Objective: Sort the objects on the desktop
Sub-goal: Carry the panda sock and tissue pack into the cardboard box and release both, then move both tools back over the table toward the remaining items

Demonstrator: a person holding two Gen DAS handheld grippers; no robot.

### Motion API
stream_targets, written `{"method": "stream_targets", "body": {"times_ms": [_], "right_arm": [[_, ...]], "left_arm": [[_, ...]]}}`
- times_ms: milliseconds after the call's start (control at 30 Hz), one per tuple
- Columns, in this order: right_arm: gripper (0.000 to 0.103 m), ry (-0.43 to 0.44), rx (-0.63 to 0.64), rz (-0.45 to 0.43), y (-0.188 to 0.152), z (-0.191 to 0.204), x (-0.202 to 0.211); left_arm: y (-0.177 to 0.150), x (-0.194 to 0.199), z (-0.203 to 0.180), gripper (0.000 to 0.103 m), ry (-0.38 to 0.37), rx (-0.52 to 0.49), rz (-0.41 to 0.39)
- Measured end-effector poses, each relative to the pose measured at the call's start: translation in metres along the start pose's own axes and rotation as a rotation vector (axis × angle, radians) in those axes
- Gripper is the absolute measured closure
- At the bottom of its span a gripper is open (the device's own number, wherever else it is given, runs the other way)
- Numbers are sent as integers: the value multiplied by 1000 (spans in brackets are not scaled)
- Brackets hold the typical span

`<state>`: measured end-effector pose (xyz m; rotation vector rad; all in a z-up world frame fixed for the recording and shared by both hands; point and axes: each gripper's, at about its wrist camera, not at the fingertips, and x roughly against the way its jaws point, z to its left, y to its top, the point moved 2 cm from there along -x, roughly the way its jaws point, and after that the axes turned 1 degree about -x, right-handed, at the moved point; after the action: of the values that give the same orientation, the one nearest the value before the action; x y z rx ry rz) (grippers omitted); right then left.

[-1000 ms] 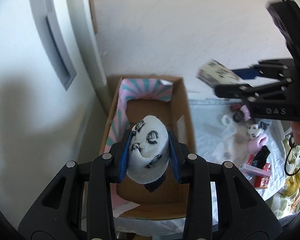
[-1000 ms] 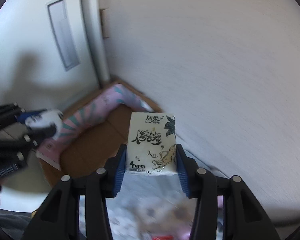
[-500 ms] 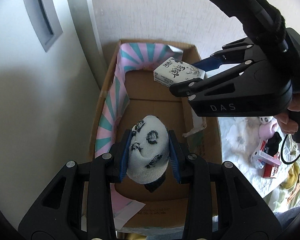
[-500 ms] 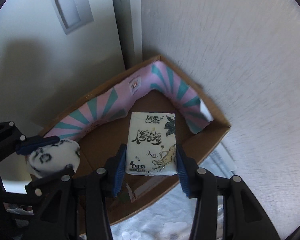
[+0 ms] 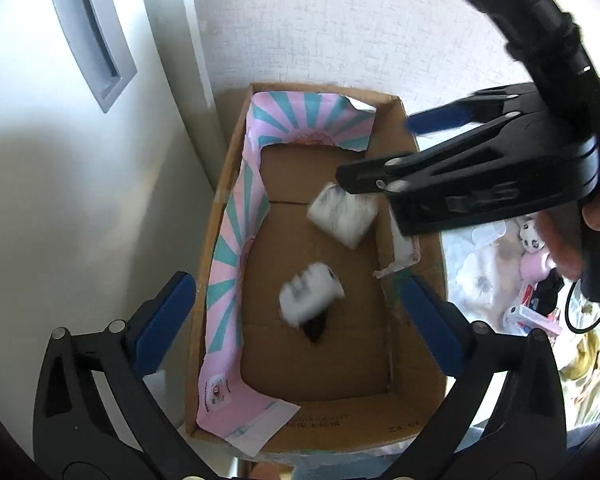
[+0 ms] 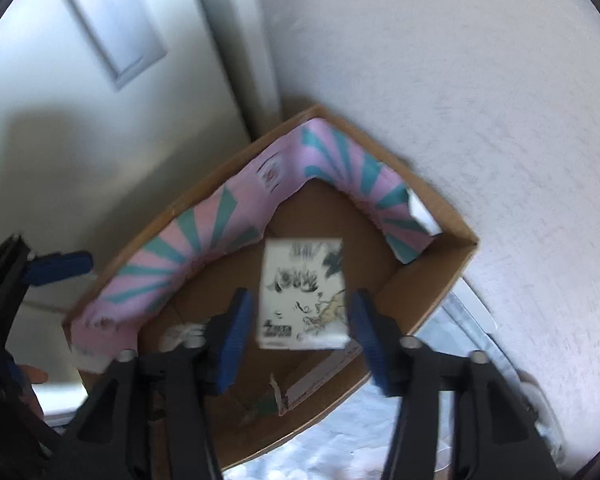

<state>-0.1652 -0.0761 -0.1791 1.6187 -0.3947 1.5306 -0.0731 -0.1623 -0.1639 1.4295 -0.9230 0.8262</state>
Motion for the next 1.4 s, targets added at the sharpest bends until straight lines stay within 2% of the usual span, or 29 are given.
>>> {"method": "stream_targets", "body": {"times_ms": [33, 100, 267, 467, 633, 800, 900, 1033, 1167, 1267, 1400], "right_arm": [[0, 15, -24, -24, 1, -3, 5], [0, 47, -56, -62, 6, -8, 12], [0, 56, -108, -114, 11, -15, 39], [0, 41, -43, -184, 0, -16, 78], [0, 37, 17, -147, -12, -19, 82], [0, -62, -23, -96, -33, -41, 90], [0, -75, -70, -87, -53, -61, 105], [0, -134, -139, -79, -86, -89, 132], [0, -178, -203, -96, -130, -114, 167], [0, -238, -233, -110, -163, -128, 191], [0, -300, -261, -99, -205, -139, 201]], "left_arm": [[0, 0, 1, 0, -14, 9, 8], [0, 4, 3, 0, -25, 29, -7], [1, 19, 4, 0, -58, 32, -77], [-2, 39, -5, 0, 29, -60, -168], [-3, 55, -18, 0, -14, -103, -209], [4, 61, -36, 0, -18, -132, -177], [9, 69, -54, 0, -14, -181, -192], [13, 77, -83, 0, -84, -243, -208], [7, 75, -121, 0, -226, -288, -178], [-3, 66, -150, 0, -245, -317, -140], [-23, 51, -189, 0, -258, -349, -82]]}}
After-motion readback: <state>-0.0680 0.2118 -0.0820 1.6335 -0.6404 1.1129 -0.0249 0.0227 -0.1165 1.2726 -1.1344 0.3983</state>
